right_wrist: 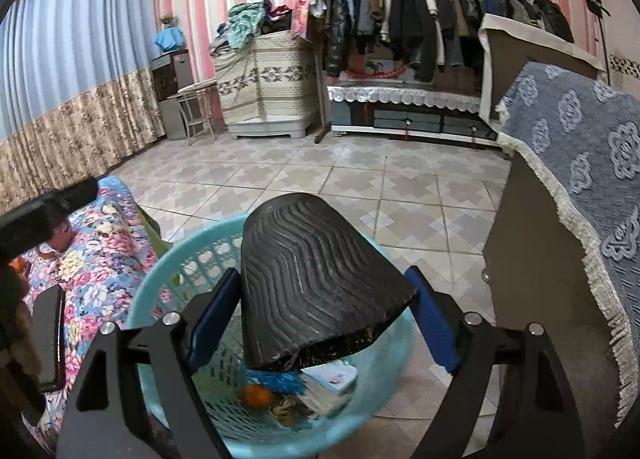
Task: Collect trash
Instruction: 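Open both tools to drop cloth and pad into the basket, then move both tools back over the bedspread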
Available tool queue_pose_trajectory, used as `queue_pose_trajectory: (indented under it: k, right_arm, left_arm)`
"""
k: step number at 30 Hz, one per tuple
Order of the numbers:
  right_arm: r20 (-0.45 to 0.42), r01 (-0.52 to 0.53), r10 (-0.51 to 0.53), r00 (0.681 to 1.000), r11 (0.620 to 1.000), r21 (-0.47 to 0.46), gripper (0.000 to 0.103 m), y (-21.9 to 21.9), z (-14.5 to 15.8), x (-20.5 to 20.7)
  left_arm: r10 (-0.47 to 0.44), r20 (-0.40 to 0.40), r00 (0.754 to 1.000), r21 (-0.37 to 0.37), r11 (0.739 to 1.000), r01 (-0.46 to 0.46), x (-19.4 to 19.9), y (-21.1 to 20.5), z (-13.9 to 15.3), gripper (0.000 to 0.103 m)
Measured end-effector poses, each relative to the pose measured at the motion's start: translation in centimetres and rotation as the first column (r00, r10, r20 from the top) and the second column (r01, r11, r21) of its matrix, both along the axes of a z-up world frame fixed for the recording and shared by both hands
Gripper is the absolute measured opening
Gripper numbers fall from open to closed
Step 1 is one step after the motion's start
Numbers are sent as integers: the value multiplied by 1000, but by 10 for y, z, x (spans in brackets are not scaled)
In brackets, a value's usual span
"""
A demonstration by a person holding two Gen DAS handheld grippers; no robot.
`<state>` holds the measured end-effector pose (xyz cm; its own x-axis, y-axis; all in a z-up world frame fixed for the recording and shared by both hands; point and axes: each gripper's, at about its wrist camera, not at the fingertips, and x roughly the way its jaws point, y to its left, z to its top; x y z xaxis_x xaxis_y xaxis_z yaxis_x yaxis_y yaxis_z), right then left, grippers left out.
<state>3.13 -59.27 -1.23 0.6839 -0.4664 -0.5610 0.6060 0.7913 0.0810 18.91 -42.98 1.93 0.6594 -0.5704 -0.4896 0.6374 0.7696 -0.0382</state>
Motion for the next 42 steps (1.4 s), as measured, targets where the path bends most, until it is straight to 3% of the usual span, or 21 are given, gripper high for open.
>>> queue_pose_trajectory:
  k: [7, 14, 16, 22, 32, 39, 42]
  right_arm:
    - [-21, -21, 20, 1000, 1000, -8, 82, 10, -9, 36]
    - [-28, -21, 21, 999, 1000, -12, 83, 15, -18, 50]
    - [-20, -25, 25, 999, 1000, 0, 91, 16, -20, 52]
    - [-21, -10, 10, 1000, 1000, -29, 98, 26, -20, 54]
    - [40, -20, 22, 999, 998, -54, 98, 51, 3, 50]
    - [92, -120, 124, 988, 992, -49, 98, 102, 22, 67]
    - [96, -194, 199, 975, 979, -56, 98, 134, 27, 83]
  left_arm:
    - [118, 59, 991, 21, 993, -120, 8, 58, 7, 97]
    - [213, 33, 976, 8, 977, -214, 21, 114, 11, 97]
    - [243, 22, 970, -8, 970, -243, 24, 132, 13, 97]
    - [311, 23, 950, -18, 950, -311, 27, 173, 16, 97]
    - [463, 8, 886, 8, 886, -464, 38, 268, 10, 98]
    - [577, -26, 816, 14, 817, -577, 45, 343, 1, 98]
    - [599, -53, 799, 20, 801, -599, 46, 367, -7, 98]
